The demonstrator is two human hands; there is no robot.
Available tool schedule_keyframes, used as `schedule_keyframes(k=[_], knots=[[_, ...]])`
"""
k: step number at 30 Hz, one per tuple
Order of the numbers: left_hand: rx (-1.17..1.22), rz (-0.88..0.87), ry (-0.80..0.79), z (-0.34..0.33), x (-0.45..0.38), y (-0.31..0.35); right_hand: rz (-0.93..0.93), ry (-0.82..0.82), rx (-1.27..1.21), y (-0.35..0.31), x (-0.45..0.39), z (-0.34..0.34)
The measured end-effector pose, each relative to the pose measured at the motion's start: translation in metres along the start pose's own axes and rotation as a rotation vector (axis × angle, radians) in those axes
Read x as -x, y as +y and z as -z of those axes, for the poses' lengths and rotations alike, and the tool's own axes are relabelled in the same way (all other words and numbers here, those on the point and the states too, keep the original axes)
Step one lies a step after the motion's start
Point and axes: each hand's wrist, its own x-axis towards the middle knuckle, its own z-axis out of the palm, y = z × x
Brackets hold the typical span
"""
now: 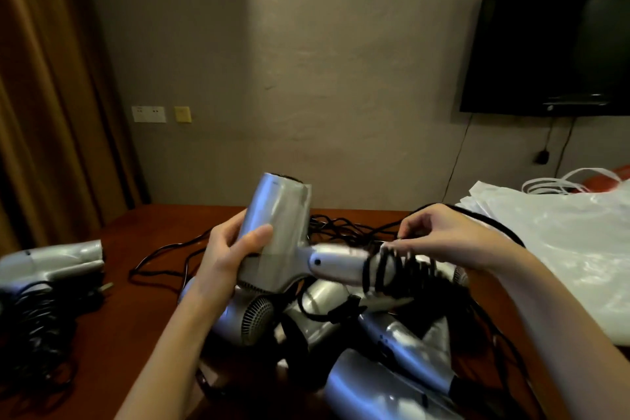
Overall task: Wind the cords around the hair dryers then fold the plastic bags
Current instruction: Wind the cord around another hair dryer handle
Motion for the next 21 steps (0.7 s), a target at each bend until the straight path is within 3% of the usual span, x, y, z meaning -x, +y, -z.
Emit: schedule_keyframes(k=[3, 9, 13, 19, 21], knots=[[-0.101, -0.077, -0.025, -0.006, 0.003, 0.005, 0.044, 0.025, 0.02, -0.003, 0.005, 0.002], [-0.249, -0.135, 0.145, -0.007, 0.002, -0.004, 0.036, 0.082, -0.119, -0.015, 0.011, 0.001], [-0.297, -0.156, 0.216, -0.004, 0.004, -0.002, -0.047, 0.001, -0.268, -0.027, 0.018, 0.0], [-0.351, -0.194, 0.298, -0.007, 0.005, -0.002, -0.061, 0.008, -0.04, -0.024, 0.019, 0.003], [-0.361, -0.199, 0.335, -0.009, 0.005, -0.005, -0.04, -0.007, -0.084, -0.025, 0.022, 0.005]])
